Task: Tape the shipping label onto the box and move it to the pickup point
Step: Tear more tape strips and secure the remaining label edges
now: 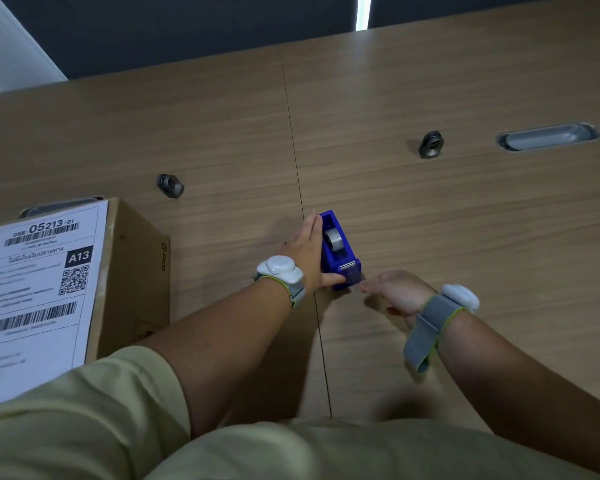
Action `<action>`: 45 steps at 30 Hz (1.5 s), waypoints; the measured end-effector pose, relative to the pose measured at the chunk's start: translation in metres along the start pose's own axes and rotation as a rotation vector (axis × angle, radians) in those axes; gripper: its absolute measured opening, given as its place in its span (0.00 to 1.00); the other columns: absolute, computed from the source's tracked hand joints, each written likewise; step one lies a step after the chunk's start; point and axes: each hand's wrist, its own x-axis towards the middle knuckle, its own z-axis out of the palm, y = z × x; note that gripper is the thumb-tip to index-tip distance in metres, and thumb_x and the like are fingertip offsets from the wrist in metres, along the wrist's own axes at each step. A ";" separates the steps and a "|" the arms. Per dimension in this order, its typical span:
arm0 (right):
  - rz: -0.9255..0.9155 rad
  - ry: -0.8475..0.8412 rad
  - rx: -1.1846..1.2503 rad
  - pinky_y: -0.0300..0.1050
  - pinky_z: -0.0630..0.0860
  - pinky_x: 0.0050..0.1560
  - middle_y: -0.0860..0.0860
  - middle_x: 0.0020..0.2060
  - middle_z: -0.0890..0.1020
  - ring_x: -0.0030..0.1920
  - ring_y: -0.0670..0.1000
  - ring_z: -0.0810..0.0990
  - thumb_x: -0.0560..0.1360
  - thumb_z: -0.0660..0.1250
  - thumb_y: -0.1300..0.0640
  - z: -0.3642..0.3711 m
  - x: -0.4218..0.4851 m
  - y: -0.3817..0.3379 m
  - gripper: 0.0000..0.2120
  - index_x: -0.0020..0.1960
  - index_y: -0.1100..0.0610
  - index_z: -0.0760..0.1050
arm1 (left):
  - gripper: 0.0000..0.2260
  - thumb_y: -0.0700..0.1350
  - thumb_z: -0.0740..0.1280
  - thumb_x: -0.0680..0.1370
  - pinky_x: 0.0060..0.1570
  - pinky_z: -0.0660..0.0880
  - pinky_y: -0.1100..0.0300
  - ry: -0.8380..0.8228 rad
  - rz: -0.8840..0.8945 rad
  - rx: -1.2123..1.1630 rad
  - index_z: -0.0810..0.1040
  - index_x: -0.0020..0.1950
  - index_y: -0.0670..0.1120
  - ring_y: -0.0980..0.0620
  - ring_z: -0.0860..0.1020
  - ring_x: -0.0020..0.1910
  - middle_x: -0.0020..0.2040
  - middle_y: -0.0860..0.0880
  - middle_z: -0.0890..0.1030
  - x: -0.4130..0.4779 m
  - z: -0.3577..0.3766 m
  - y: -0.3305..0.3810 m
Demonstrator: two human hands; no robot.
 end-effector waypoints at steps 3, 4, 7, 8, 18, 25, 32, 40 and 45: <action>-0.030 0.072 0.044 0.39 0.71 0.38 0.52 0.42 0.81 0.37 0.46 0.76 0.76 0.67 0.53 0.010 0.009 0.007 0.10 0.50 0.59 0.81 | 0.56 0.63 0.74 0.65 0.69 0.65 0.43 -0.042 0.008 0.024 0.42 0.78 0.44 0.44 0.57 0.76 0.79 0.49 0.41 0.000 -0.005 0.002; -0.026 0.084 0.029 0.40 0.71 0.38 0.53 0.42 0.81 0.38 0.48 0.77 0.75 0.67 0.53 0.014 0.012 0.011 0.09 0.47 0.58 0.81 | 0.56 0.61 0.75 0.65 0.69 0.64 0.43 -0.057 0.015 0.037 0.41 0.78 0.44 0.44 0.56 0.76 0.79 0.49 0.41 0.000 -0.006 0.001; 0.026 0.209 -0.018 0.44 0.75 0.45 0.54 0.39 0.81 0.41 0.52 0.78 0.71 0.70 0.57 0.029 0.022 0.024 0.09 0.33 0.53 0.76 | 0.52 0.51 0.75 0.69 0.70 0.63 0.47 -0.087 0.034 0.032 0.41 0.78 0.45 0.44 0.55 0.76 0.79 0.50 0.39 0.002 -0.010 -0.006; 0.033 0.259 0.016 0.45 0.76 0.45 0.54 0.37 0.81 0.40 0.53 0.78 0.70 0.71 0.57 0.033 0.020 0.030 0.09 0.32 0.54 0.75 | 0.49 0.48 0.74 0.70 0.71 0.62 0.49 -0.087 0.048 0.012 0.41 0.78 0.46 0.45 0.53 0.77 0.79 0.51 0.39 0.002 -0.012 -0.009; -0.144 0.156 0.183 0.39 0.73 0.40 0.55 0.34 0.81 0.36 0.50 0.76 0.70 0.71 0.56 0.067 -0.048 0.034 0.06 0.35 0.55 0.79 | 0.14 0.50 0.60 0.81 0.50 0.73 0.57 -0.090 -0.217 -0.537 0.78 0.60 0.44 0.45 0.78 0.55 0.57 0.44 0.81 -0.084 -0.032 -0.005; -0.255 0.137 0.160 0.33 0.69 0.33 0.45 0.29 0.78 0.31 0.42 0.73 0.73 0.70 0.58 0.111 -0.078 -0.002 0.07 0.36 0.53 0.79 | 0.20 0.58 0.63 0.78 0.39 0.73 0.61 -0.480 -0.459 -1.097 0.78 0.58 0.43 0.53 0.77 0.37 0.46 0.51 0.81 -0.133 -0.042 -0.027; -0.292 0.096 0.131 0.32 0.69 0.36 0.48 0.37 0.81 0.35 0.43 0.73 0.74 0.68 0.57 0.176 -0.110 -0.046 0.05 0.44 0.58 0.81 | 0.04 0.44 0.70 0.75 0.29 0.69 0.65 -0.229 -0.350 -1.079 0.78 0.41 0.47 0.57 0.74 0.31 0.36 0.52 0.80 -0.174 -0.063 -0.089; -0.293 0.100 0.171 0.41 0.67 0.31 0.51 0.35 0.77 0.34 0.48 0.70 0.72 0.71 0.53 0.287 -0.128 -0.119 0.08 0.38 0.56 0.79 | 0.04 0.46 0.70 0.75 0.36 0.74 0.63 -0.041 -0.196 -0.862 0.82 0.42 0.46 0.56 0.78 0.35 0.41 0.53 0.84 -0.245 -0.133 -0.194; -0.347 0.074 0.183 0.44 0.67 0.31 0.50 0.31 0.76 0.31 0.49 0.71 0.70 0.72 0.51 0.346 -0.125 -0.169 0.09 0.34 0.53 0.79 | 0.04 0.45 0.70 0.75 0.36 0.75 0.62 0.067 -0.236 -0.870 0.83 0.41 0.47 0.56 0.78 0.35 0.38 0.53 0.84 -0.270 -0.163 -0.258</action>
